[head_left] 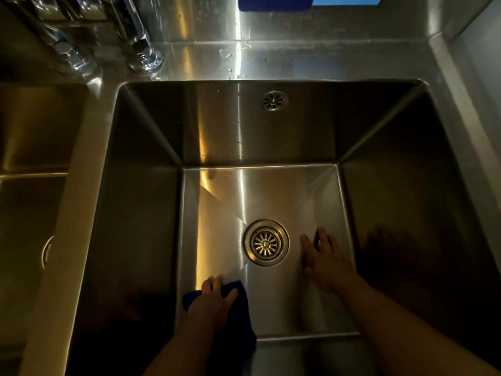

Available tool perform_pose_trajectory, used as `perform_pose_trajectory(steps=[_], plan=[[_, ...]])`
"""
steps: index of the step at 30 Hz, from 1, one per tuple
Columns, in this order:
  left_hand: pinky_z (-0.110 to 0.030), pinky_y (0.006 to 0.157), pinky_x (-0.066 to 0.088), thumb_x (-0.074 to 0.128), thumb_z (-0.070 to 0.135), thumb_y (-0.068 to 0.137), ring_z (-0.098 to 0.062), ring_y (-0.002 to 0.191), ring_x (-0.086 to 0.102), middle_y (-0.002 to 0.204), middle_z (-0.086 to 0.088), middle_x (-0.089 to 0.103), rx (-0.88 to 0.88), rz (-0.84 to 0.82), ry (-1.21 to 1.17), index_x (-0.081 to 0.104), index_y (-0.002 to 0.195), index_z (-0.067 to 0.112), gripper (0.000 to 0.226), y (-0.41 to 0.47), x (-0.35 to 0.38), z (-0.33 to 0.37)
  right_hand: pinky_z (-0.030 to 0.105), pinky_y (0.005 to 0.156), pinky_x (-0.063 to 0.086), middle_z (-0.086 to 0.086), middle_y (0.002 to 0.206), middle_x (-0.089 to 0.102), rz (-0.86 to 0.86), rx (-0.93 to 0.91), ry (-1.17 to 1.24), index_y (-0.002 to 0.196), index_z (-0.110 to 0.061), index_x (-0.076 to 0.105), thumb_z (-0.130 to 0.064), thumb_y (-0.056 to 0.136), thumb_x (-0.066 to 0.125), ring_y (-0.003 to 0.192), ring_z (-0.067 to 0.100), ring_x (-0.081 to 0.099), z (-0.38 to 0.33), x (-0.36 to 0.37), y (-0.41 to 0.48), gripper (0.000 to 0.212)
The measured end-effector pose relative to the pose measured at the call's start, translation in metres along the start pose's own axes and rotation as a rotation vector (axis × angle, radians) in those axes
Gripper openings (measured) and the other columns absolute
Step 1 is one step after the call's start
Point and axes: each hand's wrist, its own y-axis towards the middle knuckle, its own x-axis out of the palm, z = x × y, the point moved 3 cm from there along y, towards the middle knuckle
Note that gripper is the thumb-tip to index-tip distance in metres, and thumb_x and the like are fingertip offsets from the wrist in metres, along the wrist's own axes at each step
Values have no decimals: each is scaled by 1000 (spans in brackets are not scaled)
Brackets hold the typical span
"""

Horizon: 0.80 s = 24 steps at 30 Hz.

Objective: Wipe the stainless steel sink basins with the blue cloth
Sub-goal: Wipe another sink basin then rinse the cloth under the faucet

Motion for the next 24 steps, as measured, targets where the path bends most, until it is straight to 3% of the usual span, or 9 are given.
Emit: perform_pose_trajectory(steps=[3,5,7,11,15,18,21,22,24], plan=[[-48,111,32,49,24,96,-39,141,12,155,-21,3,21,39,-51,16,149,22,63,2,-4,-2,51,116,21,7,158,-26,-26,3,22,153,-37,-4,-37,94,49,147,33,-14,-1,-4,-4,79],[-43,109,34,39,35,99,-32,136,32,152,-16,26,63,100,-108,25,148,18,54,4,-7,-3,49,117,22,11,160,-20,-37,4,42,154,-33,1,-36,95,48,148,33,-7,-3,-8,-8,76],[-37,104,38,35,40,99,-27,127,45,144,-11,43,130,208,-20,33,145,20,50,-1,-12,-2,47,117,23,13,161,-10,-46,1,68,154,-29,5,-35,96,48,148,34,1,-5,-13,-14,73],[-43,102,38,36,24,100,-34,126,45,145,-14,38,95,140,-38,32,145,19,45,-30,-33,5,40,113,30,15,156,19,-30,-28,94,152,-17,16,-34,97,46,141,34,26,-13,-26,-27,65],[-44,102,40,45,20,97,-36,123,46,139,-18,43,46,177,-62,25,145,14,52,-65,-62,4,34,111,31,13,155,26,-43,23,180,153,-14,17,-36,101,41,138,31,34,-30,-46,-50,61],[-45,101,43,62,28,88,-31,119,49,134,-14,46,36,260,-303,12,146,16,77,-90,-79,0,27,109,30,13,156,26,5,44,292,153,-15,18,-36,101,44,140,27,34,-51,-64,-75,62],[-41,99,46,68,29,84,-26,118,53,133,-9,50,37,362,-548,3,147,22,90,-118,-95,-7,24,106,31,11,155,28,57,35,370,152,-15,21,-34,101,45,139,24,35,-76,-78,-103,60],[-39,100,45,66,29,85,-25,119,52,135,-9,49,40,386,-555,7,148,19,87,-128,-99,-10,23,105,31,11,155,29,77,32,386,152,-15,22,-33,101,45,139,23,36,-85,-82,-112,59],[-33,100,45,62,25,88,-23,118,51,133,-9,49,45,475,-470,36,137,12,56,-150,-106,-20,22,102,32,11,152,33,119,27,417,150,-13,26,-32,101,46,137,23,38,-101,-89,-132,56]])
